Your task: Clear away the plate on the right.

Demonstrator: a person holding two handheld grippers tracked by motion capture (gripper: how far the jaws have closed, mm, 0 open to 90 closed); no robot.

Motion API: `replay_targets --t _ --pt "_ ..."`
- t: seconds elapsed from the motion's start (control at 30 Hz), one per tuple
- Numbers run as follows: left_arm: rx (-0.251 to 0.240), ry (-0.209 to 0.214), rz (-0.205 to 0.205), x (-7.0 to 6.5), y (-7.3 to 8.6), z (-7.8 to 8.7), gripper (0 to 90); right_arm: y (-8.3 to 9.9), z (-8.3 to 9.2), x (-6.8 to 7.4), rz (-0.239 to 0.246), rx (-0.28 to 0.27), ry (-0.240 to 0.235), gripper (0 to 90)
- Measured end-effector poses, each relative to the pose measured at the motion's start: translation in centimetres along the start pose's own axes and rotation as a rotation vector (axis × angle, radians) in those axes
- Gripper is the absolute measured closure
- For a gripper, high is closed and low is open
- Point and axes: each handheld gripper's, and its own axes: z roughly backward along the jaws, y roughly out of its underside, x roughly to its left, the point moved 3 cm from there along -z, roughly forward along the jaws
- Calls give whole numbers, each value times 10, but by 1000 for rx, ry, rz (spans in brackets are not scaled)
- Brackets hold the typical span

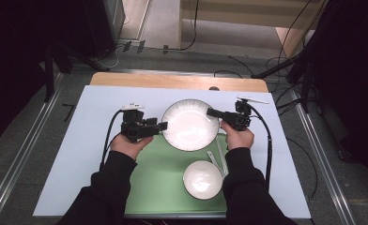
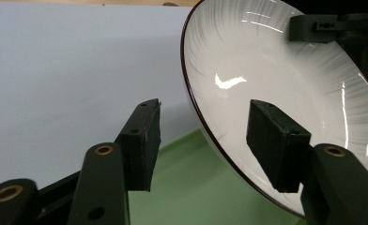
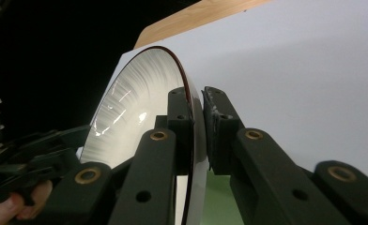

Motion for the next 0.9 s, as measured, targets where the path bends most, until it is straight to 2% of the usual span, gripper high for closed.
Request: replay_targets --t 0.2,0.27,0.33,0.43,0.5,0.57,0.67,0.83,0.9 --pt "-10 -15 28 0 0 -5 562 3 -4 9 -2 -8 -32 833" --pt "-37 20 46 2 -1 -5 612 4 -5 12 -7 -7 -42 833" --pt "-64 23 76 4 -3 -5 706 7 -6 14 -17 -17 -52 834" --pt "-81 40 165 12 -6 -4 782 11 -7 15 -17 -32 -52 834" --pt "-93 41 208 16 -8 -3 827 14 -9 15 -12 -31 -53 832" --pt "-102 51 234 22 -9 -3 845 16 -10 15 1 -25 -52 828" --pt "-101 56 250 27 -10 -2 854 19 -13 19 14 -14 -39 832" --pt "-74 78 293 33 -10 0 856 19 -16 22 45 6 -32 824" --pt "-67 92 317 37 -10 2 856 18 -17 25 64 9 -44 799"
